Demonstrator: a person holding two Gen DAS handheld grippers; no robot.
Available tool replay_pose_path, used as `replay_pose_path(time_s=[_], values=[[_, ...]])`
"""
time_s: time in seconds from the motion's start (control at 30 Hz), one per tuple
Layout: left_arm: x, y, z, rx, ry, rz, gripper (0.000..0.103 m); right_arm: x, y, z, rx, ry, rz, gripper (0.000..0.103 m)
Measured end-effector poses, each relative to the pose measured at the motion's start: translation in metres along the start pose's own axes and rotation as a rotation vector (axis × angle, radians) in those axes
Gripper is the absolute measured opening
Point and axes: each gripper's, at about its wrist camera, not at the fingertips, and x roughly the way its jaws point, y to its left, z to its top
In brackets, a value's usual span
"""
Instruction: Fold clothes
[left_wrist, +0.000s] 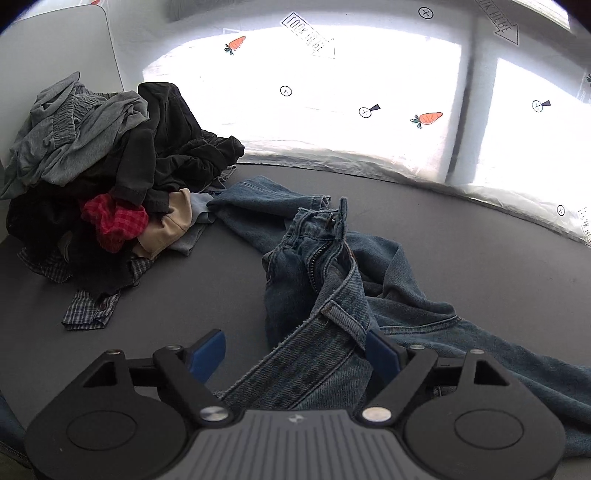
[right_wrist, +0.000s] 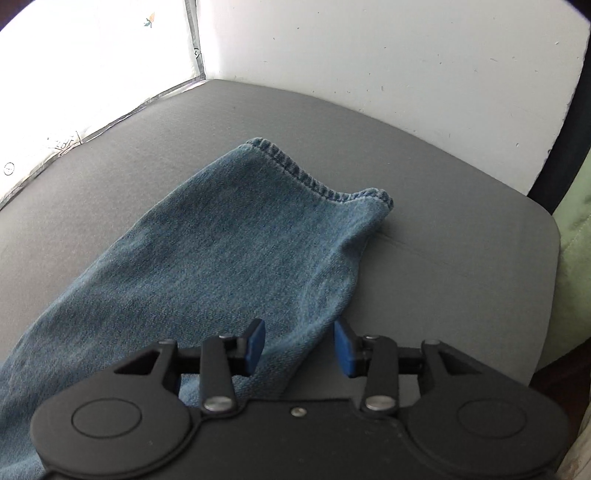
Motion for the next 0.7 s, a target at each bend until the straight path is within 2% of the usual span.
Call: replay_pose_path(time_s=[0.07, 0.2, 0.27, 0.37, 0.43, 0.5, 0.7], values=[[-0.006, 0.003, -0.014, 0.036, 0.018, -0.005, 0.084, -0.001, 0.0, -0.004, -0.006, 0.004, 0.019, 0.045], [0.001, 0.014, -0.043, 0.019, 0.087, 0.005, 0.084, 0.002, -0.007, -0.009, 0.057, 0.036, 0.064, 0.05], [0.008, 0.023, -0.054, -0.021, 0.12, 0.022, 0.084, 0.004, -0.013, -0.01, 0.111, 0.044, 0.091, 0.051], [0.023, 0.041, -0.064, -0.132, 0.159, 0.043, 0.084, 0.005, -0.024, -0.01, 0.202, 0.042, 0.133, 0.054], [0.032, 0.053, -0.069, -0.196, 0.173, 0.042, 0.084, 0.004, -0.027, -0.009, 0.219, 0.039, 0.144, 0.055], [0.039, 0.056, -0.069, -0.195, 0.168, 0.03, 0.084, 0.004, -0.029, -0.008, 0.233, 0.036, 0.158, 0.059], [0.06, 0.048, -0.064, -0.094, 0.171, 0.011, 0.084, 0.008, -0.038, -0.003, 0.327, 0.05, 0.204, 0.066]])
